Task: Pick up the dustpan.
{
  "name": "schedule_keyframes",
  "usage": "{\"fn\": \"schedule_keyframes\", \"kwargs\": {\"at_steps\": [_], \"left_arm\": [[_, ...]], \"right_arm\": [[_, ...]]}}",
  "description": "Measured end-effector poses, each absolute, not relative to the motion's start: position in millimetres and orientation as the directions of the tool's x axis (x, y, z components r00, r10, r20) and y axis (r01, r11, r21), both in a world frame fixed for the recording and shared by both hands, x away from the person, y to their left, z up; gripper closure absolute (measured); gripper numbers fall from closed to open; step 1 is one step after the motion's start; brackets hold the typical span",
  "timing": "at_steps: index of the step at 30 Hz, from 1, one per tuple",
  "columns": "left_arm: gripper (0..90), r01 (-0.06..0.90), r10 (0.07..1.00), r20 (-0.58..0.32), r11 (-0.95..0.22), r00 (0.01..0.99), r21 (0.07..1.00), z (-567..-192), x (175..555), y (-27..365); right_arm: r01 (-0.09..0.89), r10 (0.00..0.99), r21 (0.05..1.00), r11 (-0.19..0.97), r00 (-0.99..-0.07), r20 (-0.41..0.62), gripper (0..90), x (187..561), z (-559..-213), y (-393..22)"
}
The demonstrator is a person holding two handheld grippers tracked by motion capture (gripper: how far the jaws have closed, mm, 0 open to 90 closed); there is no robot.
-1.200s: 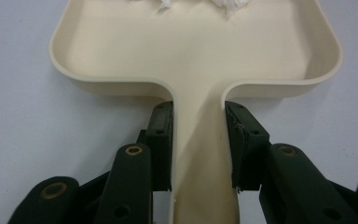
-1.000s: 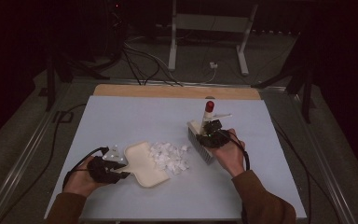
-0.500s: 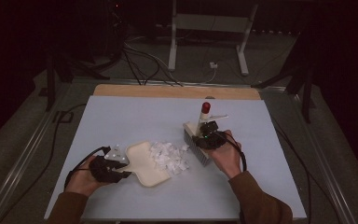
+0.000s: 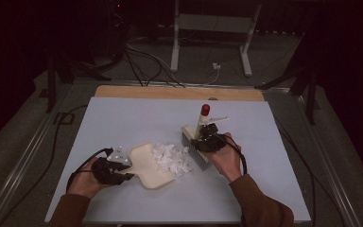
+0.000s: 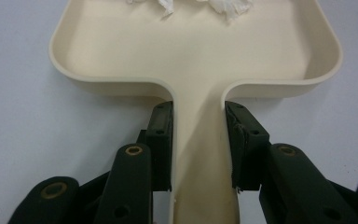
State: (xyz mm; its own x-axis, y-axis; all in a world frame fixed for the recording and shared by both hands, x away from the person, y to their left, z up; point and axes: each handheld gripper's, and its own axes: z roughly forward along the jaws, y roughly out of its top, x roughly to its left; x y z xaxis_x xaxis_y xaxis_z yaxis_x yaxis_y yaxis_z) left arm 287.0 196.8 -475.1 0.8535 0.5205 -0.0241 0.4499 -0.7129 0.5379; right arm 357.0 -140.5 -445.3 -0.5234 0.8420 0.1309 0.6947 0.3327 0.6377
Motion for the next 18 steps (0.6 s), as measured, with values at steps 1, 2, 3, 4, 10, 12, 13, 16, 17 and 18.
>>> {"fn": "schedule_keyframes", "kwargs": {"at_steps": [1, 2, 3, 4, 10, 12, 13, 16, 17, 18], "left_arm": [[66.7, 0.450, 0.520, -0.024, -0.714, 0.854, 0.537, -475.1, 287.0, 196.7], [66.7, 0.450, 0.521, -0.024, -0.713, 0.853, 0.537, -475.2, 287.0, 196.6], [66.7, 0.451, 0.521, -0.025, -0.713, 0.853, 0.537, -475.4, 287.0, 196.4], [66.7, 0.450, 0.520, -0.025, -0.713, 0.854, 0.537, -475.4, 287.1, 196.3], [66.7, 0.452, 0.523, -0.025, -0.711, 0.852, 0.539, -475.5, 286.6, 195.2], [66.7, 0.451, 0.523, -0.023, -0.712, 0.852, 0.539, -475.4, 286.5, 194.9], [66.7, 0.451, 0.522, -0.023, -0.712, 0.852, 0.539, -475.5, 286.6, 194.8], [66.7, 0.449, 0.520, -0.024, -0.712, 0.854, 0.540, -475.7, 286.8, 194.2], [66.7, 0.447, 0.517, -0.024, -0.714, 0.855, 0.538, -475.6, 286.8, 193.9], [66.6, 0.447, 0.517, -0.025, -0.714, 0.856, 0.539, -475.6, 286.7, 193.5]], "right_arm": [[0.694, 0.842, 0.639, 0.332, -0.524, 0.131, 67.3, 357.0, -445.4, -140.0], [0.695, 0.841, 0.638, 0.331, -0.524, 0.135, 67.3, 357.0, -445.5, -139.4], [0.697, 0.839, 0.638, 0.328, -0.525, 0.143, 67.3, 357.1, -445.6, -138.9], [0.699, 0.837, 0.636, 0.327, -0.527, 0.149, 67.3, 357.0, -445.7, -138.4], [0.695, 0.832, 0.638, 0.332, -0.534, 0.148, 67.3, 355.1, -445.7, -132.3], [0.696, 0.833, 0.638, 0.328, -0.532, 0.152, 67.3, 354.5, -445.8, -129.9], [0.695, 0.832, 0.639, 0.329, -0.533, 0.152, 67.3, 354.2, -445.8, -128.7], [0.694, 0.831, 0.640, 0.329, -0.535, 0.153, 67.3, 353.8, -445.7, -124.5], [0.694, 0.831, 0.640, 0.330, -0.535, 0.152, 67.3, 353.9, -445.8, -123.0], [0.696, 0.833, 0.640, 0.327, -0.532, 0.152, 67.3, 353.7, -445.7, -121.4]]}}
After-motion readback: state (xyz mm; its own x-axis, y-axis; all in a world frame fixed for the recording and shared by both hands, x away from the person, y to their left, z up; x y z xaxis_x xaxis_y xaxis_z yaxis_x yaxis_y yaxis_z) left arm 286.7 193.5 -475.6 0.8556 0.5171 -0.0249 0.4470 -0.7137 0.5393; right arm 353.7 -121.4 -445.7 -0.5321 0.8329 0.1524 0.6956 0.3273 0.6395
